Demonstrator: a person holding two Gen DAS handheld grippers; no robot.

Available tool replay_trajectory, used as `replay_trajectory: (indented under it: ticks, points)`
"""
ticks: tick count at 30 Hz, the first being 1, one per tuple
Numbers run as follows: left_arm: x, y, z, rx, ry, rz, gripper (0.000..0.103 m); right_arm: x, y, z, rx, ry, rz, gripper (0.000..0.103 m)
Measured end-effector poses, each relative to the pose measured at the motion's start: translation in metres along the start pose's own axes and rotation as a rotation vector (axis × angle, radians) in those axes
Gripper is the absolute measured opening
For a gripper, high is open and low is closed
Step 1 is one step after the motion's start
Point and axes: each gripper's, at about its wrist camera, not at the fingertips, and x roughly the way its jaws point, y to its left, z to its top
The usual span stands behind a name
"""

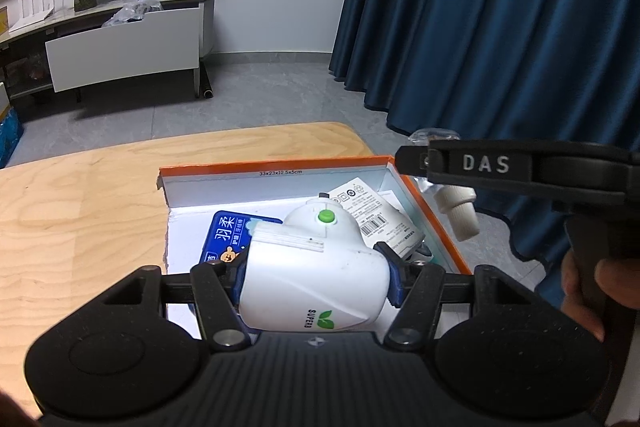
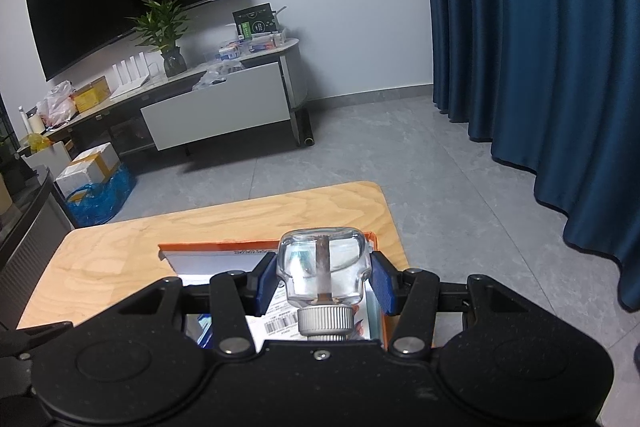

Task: Organize rigid objects
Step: 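Lower the plug-in into the tray and open the left tool while the right tool releases the bottle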

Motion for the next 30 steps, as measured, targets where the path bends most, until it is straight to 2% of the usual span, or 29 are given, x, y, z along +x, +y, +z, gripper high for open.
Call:
replay_trajectory:
  ticks: [3, 16, 17, 18, 19, 23, 30]
  points:
    - [0.002, -0.001, 0.001, 0.0, 0.003, -0.001, 0.061, 0.005, -0.005, 0.0, 0.005, -0.015, 0.019, 0.076]
    - [0.01, -0.012, -0.001, 0.012, 0.014, -0.04, 0.062, -0.053, -0.016, -0.007, 0.014, -0.133, -0.007, 0.076]
    - [0.009, -0.013, -0.002, 0.014, 0.012, -0.046, 0.067, -0.058, -0.016, -0.008, 0.011, -0.137, -0.01, 0.076]
    - [0.009, -0.012, -0.002, 0.009, 0.013, -0.048, 0.078, -0.062, -0.016, -0.01, 0.009, -0.139, -0.011, 0.076]
    - [0.007, -0.012, -0.003, 0.001, 0.011, -0.045, 0.081, -0.067, -0.016, -0.012, 0.011, -0.14, -0.009, 0.076]
    - [-0.007, -0.012, -0.004, -0.009, -0.003, -0.032, 0.082, -0.081, -0.012, -0.019, 0.015, -0.14, -0.001, 0.076]
    - [-0.044, -0.011, -0.01, -0.033, -0.022, 0.029, 0.094, -0.109, -0.002, -0.036, -0.007, -0.142, -0.002, 0.077]
